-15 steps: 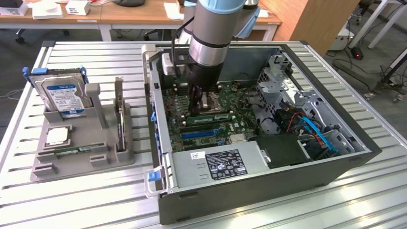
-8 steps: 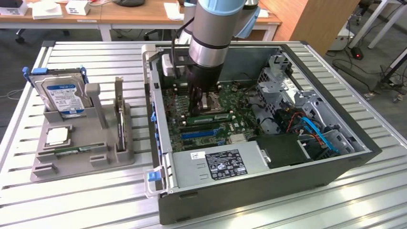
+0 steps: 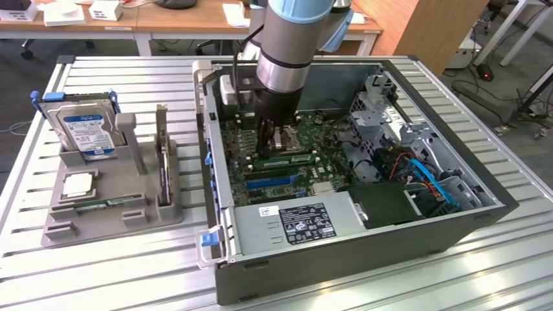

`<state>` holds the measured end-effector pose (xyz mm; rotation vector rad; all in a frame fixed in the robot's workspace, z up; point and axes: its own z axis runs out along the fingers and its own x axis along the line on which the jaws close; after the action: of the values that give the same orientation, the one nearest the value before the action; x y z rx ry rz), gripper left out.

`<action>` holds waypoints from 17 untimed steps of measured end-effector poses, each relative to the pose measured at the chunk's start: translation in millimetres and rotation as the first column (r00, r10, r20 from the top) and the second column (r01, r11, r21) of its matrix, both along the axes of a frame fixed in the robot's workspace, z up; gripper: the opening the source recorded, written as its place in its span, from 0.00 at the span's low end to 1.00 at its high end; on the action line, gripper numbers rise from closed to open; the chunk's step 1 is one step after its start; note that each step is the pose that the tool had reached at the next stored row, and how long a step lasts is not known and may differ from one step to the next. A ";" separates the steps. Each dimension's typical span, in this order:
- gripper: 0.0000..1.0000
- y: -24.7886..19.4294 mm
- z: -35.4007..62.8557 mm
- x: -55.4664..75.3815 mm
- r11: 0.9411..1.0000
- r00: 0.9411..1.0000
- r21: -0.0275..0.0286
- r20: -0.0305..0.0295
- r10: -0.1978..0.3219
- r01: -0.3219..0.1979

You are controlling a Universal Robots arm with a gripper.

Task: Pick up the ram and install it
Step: 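Insert the ram into the slot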

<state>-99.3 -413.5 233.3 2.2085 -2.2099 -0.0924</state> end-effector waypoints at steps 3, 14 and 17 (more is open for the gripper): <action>0.24 -0.1 -1.7 -0.1 1.000 1.000 -0.001 0.000 0.000 0.000; 0.24 -0.1 -4.0 -0.1 1.000 1.000 -0.001 0.000 0.000 0.000; 0.24 -0.1 -4.2 0.0 1.000 1.000 0.000 0.000 0.000 0.000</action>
<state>-99.4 -413.6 229.1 2.2081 -2.2096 -0.0921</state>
